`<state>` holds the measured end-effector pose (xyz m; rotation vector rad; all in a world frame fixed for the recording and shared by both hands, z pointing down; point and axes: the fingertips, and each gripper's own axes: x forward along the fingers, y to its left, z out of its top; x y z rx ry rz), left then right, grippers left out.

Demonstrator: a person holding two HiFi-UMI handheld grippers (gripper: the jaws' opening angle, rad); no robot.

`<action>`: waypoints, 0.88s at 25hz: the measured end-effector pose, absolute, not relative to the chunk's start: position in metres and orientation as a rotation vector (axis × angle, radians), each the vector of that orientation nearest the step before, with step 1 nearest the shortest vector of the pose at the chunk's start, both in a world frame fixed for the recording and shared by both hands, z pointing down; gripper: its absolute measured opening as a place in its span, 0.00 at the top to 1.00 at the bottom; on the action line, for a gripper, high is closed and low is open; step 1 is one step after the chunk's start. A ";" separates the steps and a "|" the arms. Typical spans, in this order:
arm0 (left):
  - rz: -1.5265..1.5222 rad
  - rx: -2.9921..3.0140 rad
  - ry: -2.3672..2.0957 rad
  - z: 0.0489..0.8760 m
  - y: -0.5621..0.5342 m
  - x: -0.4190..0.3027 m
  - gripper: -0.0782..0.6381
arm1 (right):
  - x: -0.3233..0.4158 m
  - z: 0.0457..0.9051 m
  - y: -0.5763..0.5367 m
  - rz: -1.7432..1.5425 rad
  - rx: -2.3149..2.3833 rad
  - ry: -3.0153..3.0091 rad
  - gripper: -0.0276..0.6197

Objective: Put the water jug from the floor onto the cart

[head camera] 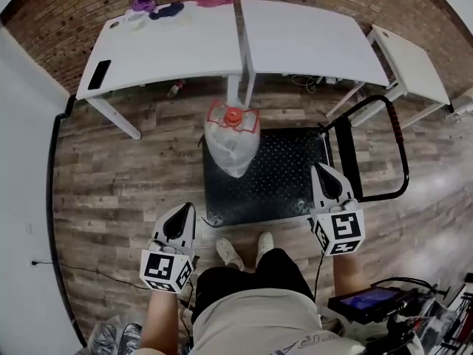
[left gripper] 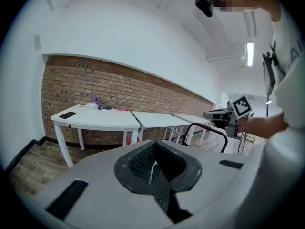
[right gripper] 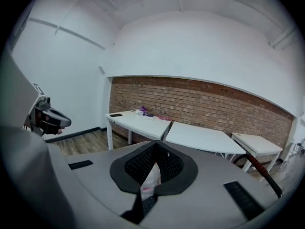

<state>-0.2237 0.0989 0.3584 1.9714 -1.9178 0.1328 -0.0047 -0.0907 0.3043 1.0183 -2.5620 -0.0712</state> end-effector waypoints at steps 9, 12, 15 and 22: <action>0.137 2.118 -1.871 0.317 0.091 -0.151 0.89 | 0.115 0.282 -0.049 0.068 1.233 -2.570 0.95; 0.142 2.137 -1.879 0.303 0.095 -0.126 0.89 | 0.152 0.275 -0.031 0.074 1.275 -2.583 0.95; 0.145 2.159 -1.883 0.286 0.103 -0.094 0.89 | 0.192 0.270 -0.013 0.088 1.316 -2.594 0.95; 0.203 2.217 -1.859 0.268 0.141 -0.030 0.89 | 0.250 0.262 0.033 0.087 1.355 -2.636 0.95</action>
